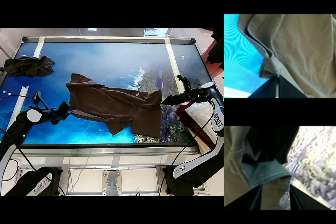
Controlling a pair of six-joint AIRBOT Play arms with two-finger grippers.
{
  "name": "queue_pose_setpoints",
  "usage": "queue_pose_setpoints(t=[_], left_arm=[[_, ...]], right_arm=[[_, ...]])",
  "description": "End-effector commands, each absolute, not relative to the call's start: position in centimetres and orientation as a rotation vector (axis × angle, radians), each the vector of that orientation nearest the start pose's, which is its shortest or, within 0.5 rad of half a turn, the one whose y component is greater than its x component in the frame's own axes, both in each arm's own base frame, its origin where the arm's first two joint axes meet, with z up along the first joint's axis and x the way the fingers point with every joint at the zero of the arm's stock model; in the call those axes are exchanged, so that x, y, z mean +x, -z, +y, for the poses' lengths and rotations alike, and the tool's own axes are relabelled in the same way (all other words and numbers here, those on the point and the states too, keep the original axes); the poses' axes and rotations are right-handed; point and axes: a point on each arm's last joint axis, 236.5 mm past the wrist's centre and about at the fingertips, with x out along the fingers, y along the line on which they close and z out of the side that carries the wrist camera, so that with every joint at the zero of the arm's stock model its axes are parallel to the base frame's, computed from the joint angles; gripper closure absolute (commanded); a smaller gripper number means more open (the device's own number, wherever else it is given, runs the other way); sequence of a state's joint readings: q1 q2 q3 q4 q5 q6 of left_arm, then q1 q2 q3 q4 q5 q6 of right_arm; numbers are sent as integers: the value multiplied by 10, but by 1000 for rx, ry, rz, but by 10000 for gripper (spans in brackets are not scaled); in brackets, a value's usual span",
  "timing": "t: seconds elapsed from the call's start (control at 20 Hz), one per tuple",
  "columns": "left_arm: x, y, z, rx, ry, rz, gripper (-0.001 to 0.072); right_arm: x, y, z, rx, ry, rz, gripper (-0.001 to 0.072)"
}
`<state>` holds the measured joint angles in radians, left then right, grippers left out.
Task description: Fold the shirts.
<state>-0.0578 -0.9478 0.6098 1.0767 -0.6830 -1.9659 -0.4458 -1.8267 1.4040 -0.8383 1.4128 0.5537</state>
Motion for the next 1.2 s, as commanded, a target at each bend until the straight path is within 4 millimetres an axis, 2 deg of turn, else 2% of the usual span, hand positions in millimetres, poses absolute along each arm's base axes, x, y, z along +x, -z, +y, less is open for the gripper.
queue_pose_setpoints(t=[0.0, 0.25, 0.45, 0.6, 0.8, 0.9, 1.15], left_arm=[[335, 18, -91, -842, -62, 1049, 694], [333, 19, -92, -841, -62, 1057, 693], [333, 19, -92, -841, -62, 1057, 693], [332, 19, -92, -841, -61, 1061, 693], [332, 19, -92, -841, -61, 1061, 694], [331, 20, -92, -841, -61, 1066, 693], [331, 20, -93, -841, -61, 1068, 694]], right_arm=[[413, 75, -34, 278, -778, 1212, 296], [406, 69, -35, 318, -801, 1216, 296], [409, 70, -23, 278, -837, 1206, 292], [418, 80, -21, 201, -808, 1205, 267], [417, 91, -9, 72, -843, 1238, 267], [428, 101, -13, -17, -792, 1235, 268], [454, 105, -14, -77, -718, 1169, 268]])
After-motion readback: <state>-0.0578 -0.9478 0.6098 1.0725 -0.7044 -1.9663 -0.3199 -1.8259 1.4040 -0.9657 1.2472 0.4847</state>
